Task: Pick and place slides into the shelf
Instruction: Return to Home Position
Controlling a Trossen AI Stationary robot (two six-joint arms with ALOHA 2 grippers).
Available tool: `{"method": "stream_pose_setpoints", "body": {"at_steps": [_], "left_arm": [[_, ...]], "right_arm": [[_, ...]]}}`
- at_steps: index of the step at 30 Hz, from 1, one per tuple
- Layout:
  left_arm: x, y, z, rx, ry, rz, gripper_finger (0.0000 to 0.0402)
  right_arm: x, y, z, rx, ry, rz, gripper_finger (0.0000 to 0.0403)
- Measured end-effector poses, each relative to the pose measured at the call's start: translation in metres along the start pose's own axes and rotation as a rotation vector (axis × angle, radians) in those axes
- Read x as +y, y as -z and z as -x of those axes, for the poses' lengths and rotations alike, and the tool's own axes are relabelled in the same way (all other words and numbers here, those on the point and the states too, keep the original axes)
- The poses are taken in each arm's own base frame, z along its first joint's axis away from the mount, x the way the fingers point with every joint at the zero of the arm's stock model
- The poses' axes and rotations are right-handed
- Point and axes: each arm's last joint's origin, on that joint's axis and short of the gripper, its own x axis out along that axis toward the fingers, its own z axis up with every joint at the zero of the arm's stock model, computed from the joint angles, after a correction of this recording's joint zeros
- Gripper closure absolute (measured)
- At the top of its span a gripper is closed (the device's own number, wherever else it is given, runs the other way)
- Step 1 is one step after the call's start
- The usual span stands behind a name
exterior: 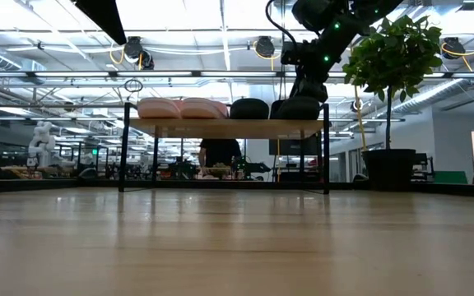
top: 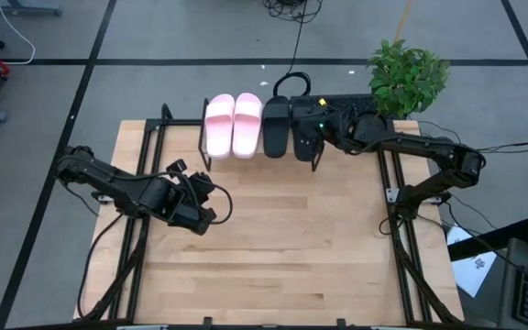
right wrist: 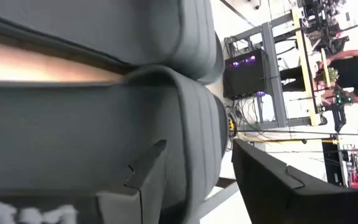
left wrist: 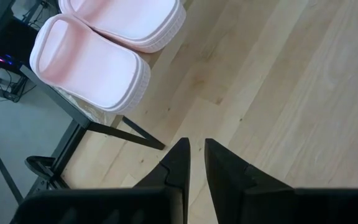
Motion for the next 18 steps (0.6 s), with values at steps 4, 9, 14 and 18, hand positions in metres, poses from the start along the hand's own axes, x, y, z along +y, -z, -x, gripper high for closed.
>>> {"method": "stream_pose_setpoints", "body": {"at_steps": [4,9,14,18], "left_arm": [[0.000,0.000,0.000,0.000,0.000,0.000,0.0355],[0.000,0.000,0.000,0.000,-0.001,-0.001,0.0355],[0.000,0.000,0.000,0.008,0.001,-0.004,0.0355],[0.002,-0.005,0.007,0.019,0.047,0.022,0.0355]], "right_arm": [[0.005,-0.004,0.003,-0.018,-0.009,0.013,0.0216],[0.011,-0.011,0.009,-0.042,-0.019,0.033,0.0199],[0.015,-0.020,0.029,-0.074,0.022,0.061,0.0192],[0.020,-0.031,0.063,-0.120,0.112,0.123,0.0192]]}}
